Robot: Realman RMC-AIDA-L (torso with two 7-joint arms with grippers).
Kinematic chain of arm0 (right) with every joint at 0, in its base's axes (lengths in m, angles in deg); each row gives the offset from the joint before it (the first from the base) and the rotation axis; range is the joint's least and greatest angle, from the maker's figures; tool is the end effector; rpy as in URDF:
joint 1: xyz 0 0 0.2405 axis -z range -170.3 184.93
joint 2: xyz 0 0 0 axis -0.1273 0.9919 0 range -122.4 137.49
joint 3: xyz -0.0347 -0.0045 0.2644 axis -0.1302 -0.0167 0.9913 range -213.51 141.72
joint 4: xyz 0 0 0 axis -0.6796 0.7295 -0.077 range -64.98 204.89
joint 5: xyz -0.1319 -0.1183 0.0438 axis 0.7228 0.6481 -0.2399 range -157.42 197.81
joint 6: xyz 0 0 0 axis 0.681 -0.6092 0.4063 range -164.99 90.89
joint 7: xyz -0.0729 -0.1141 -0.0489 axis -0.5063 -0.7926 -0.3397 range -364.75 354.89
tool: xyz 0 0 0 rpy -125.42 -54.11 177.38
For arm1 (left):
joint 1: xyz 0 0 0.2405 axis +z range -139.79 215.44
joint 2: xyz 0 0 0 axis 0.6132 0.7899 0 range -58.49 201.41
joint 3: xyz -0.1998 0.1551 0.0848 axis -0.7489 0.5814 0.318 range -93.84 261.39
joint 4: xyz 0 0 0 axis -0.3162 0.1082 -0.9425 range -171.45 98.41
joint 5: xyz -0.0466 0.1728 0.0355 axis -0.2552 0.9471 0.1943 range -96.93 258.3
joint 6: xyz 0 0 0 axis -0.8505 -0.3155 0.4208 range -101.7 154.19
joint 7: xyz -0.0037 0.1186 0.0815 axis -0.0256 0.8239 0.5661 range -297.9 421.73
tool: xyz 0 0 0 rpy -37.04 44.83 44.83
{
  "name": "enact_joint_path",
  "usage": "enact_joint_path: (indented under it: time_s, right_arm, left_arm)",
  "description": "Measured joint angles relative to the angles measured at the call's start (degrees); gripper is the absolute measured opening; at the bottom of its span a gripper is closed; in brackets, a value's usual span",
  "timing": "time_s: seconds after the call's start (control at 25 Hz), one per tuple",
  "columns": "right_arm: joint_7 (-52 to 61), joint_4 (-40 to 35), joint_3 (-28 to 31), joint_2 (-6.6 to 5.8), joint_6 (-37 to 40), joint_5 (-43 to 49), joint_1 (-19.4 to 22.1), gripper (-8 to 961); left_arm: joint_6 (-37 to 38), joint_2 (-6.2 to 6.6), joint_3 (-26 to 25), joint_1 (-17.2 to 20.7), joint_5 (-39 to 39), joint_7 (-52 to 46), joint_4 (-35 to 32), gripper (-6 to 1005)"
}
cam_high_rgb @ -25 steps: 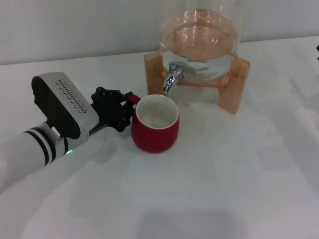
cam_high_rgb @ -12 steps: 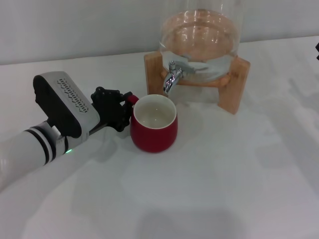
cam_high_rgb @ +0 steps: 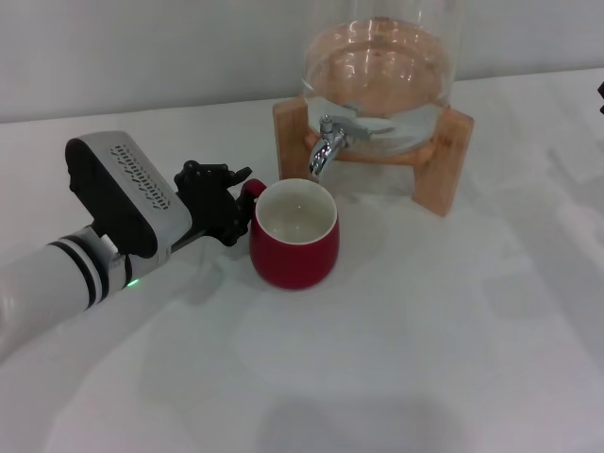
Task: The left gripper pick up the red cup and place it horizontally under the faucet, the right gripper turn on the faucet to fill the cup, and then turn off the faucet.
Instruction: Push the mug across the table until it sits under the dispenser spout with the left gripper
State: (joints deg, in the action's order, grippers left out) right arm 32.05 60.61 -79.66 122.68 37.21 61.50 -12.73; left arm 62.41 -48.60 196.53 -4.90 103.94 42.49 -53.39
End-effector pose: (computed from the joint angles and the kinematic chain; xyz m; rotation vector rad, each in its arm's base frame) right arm 0.3576 0.3028 0.0749 -1.4764 0.6417 0.9081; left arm -0.2104 0.3792 -0.1058 -2.4304 0.0492 -0.2676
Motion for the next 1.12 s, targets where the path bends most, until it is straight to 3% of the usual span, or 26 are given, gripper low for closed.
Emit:
enact_joint_path:
  time_s: [0.52, 1.12]
  right_arm:
    - [0.02, -0.15, 0.00, 0.00, 0.06, 0.00, -0.08, 873]
    - [0.02, 0.10, 0.00, 0.00, 0.38, 0.00, -0.08, 873]
  left_arm:
    - [-0.02, 0.01, 0.07, -0.63, 0.29, -0.56, -0.01, 240]
    - [-1.55, 0.00, 1.65, -0.90, 0.24, -0.62, -0.56, 404]
